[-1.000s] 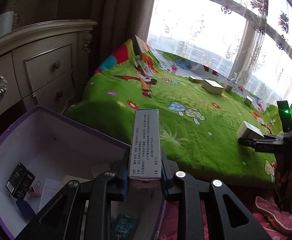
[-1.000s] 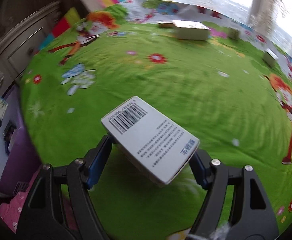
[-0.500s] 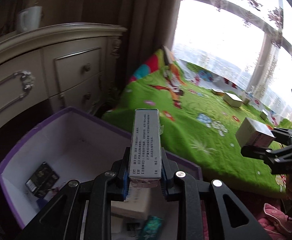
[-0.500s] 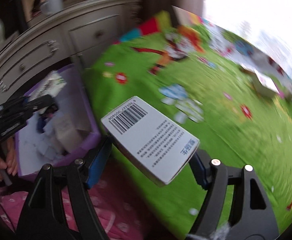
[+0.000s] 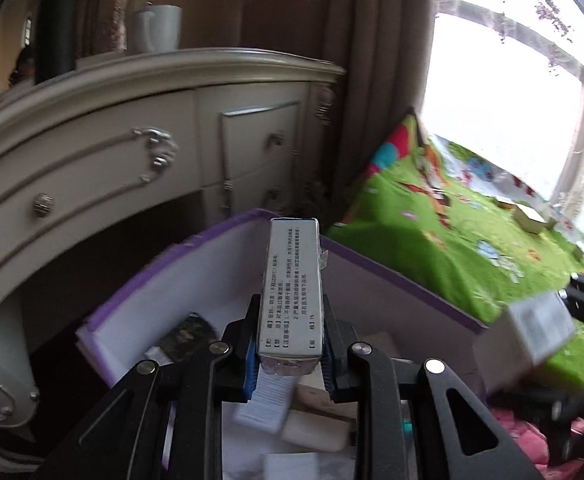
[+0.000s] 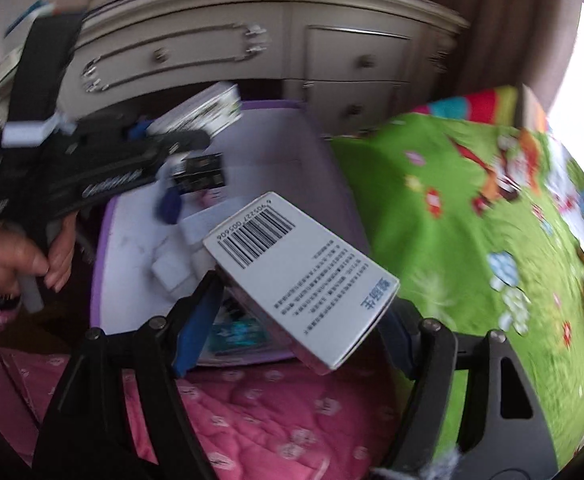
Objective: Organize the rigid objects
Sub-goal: 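Carry both white boxes to the storage box and release them inside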
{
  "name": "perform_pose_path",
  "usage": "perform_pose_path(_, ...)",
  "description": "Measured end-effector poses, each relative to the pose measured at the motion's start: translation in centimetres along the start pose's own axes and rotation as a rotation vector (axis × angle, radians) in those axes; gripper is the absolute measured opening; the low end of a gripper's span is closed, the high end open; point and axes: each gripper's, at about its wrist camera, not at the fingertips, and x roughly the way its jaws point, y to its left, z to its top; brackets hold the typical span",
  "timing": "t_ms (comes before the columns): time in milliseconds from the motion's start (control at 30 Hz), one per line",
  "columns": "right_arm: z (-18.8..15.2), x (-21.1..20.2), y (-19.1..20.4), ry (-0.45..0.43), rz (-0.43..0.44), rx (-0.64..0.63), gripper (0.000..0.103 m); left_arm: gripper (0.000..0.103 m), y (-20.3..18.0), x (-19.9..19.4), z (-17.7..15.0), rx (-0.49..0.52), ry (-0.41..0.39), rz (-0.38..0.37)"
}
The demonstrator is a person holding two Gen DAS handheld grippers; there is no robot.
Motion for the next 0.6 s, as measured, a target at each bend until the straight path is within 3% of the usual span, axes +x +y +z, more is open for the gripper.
perform_pose_path(300, 0.9, 1.5, 6.3, 0.000, 0.118, -0.202, 0.077, 0.029, 1.4, -0.4, 0.7, -0.009, -0.022, 0.128)
perform_pose_path(333, 0.8, 1.4, 6.9, -0.013, 0.140, -0.223, 0.077, 0.034, 1.6, -0.5, 0.9, -0.017, -0.028, 0.165)
perform_pose_path(367, 0.7, 1.3, 7.1, -0.021, 0.162, -0.240, 0.078, 0.054, 1.8, -0.7, 1.0, -0.029, -0.040, 0.218)
perform_pose_path(400, 0.5, 1.1, 7.2, -0.033, 0.178, -0.246, 0.079, 0.080, 1.8, -1.1, 1.2, -0.041, -0.059, 0.264)
perform_pose_path(433, 0.5, 0.8, 7.0, -0.048, 0.183, -0.240, 0.080, 0.090, 1.9, -1.6, 1.4, -0.051, -0.084, 0.294)
perform_pose_path(500, 0.4, -0.1, 5.6, -0.095, 0.195, -0.188, 0.085, 0.096, 1.5, -3.1, 1.8, -0.064, -0.162, 0.307)
perform_pose_path(600, -0.3, -2.2, 1.0, -0.183, 0.209, -0.025, 0.091, 0.103, -1.0, -4.4, 3.0, -0.016, -0.239, 0.247)
